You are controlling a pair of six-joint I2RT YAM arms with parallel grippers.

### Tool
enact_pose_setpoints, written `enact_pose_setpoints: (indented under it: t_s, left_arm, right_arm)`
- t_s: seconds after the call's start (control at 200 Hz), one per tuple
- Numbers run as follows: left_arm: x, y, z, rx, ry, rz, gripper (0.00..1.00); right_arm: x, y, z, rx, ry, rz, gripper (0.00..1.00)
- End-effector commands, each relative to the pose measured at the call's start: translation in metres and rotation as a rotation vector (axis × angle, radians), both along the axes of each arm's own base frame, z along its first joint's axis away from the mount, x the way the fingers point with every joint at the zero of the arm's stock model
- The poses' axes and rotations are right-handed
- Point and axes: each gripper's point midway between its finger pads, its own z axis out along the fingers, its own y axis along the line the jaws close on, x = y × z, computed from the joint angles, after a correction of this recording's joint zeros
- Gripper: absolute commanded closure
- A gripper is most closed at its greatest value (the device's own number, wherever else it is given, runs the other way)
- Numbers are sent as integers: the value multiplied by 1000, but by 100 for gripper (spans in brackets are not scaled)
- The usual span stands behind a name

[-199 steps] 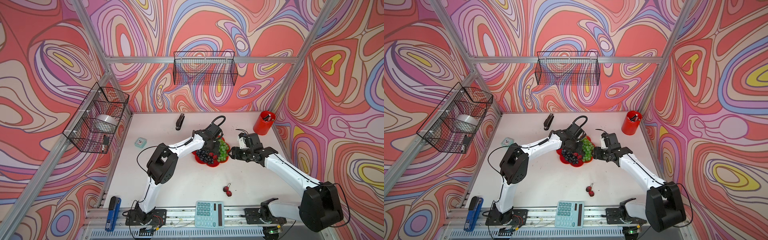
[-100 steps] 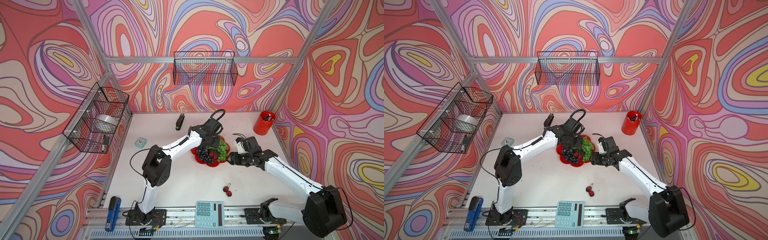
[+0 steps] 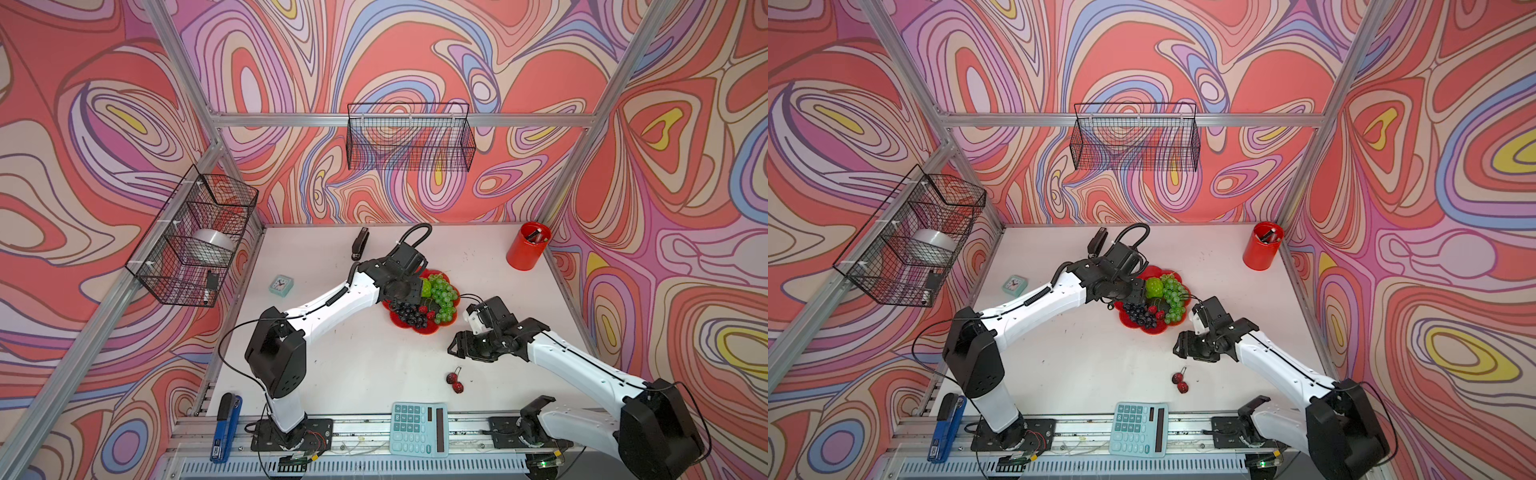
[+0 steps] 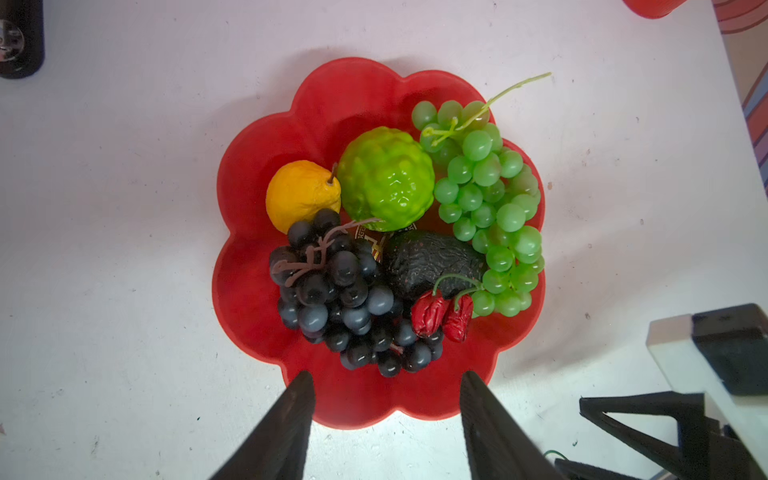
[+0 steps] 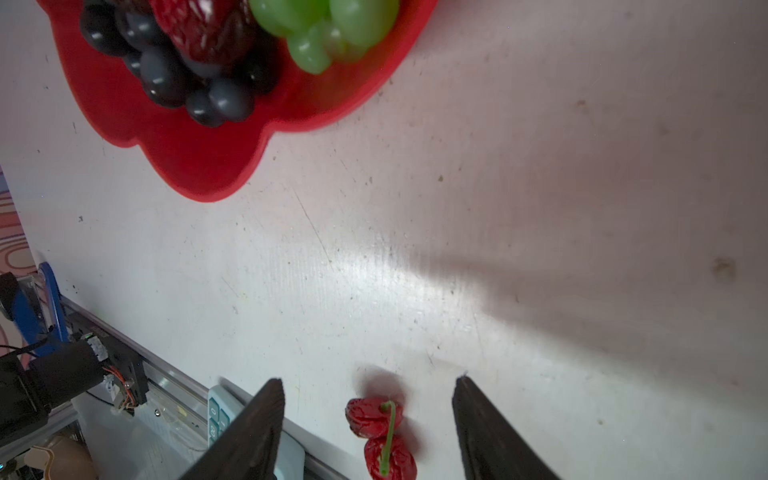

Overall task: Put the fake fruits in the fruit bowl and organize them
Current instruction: 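Open the left gripper over the bowl while the right gripper reaches the cherries, then close the right gripper on the remaining cherry pair and lift it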

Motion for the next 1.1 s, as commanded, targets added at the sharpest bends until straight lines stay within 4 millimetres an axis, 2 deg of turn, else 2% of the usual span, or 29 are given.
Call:
enact_pose_setpoints:
  t_s: [0.0, 0.135, 0.215, 0.295, 0.376, 0.536, 0.736, 0.932, 1.097]
  left_arm:
    - [-3, 11, -2, 12, 19, 37, 40]
    - [-4, 14, -2, 16, 18, 40, 40]
    - [-4, 13, -2, 14, 16, 40, 40]
    - [-4, 13, -3, 11, 20, 42, 40]
    - [-5, 13, -4, 11, 23, 45, 40]
    - [-6, 15, -5, 16, 27, 45, 40]
    - [-5, 16, -6, 22, 27, 46, 40]
    - [-4, 15, -8, 19, 32, 47, 40]
    - [-5, 15, -9, 19, 34, 46, 40]
  right_arm:
    - [-13, 9, -12, 33, 63, 18, 39]
    - [-27, 15, -22, 23, 109, 45, 48]
    - [-31, 13, -26, 0, 119, 44, 50]
    - [-27, 9, -27, -24, 101, 33, 52]
    - [-24, 11, -29, -18, 96, 31, 59]
    - [-18, 14, -34, -19, 92, 26, 65]
    - [-18, 14, -38, -20, 99, 27, 86]
    - [-19, 10, -30, -33, 87, 21, 100]
    - [-13, 11, -22, -22, 57, 1, 100]
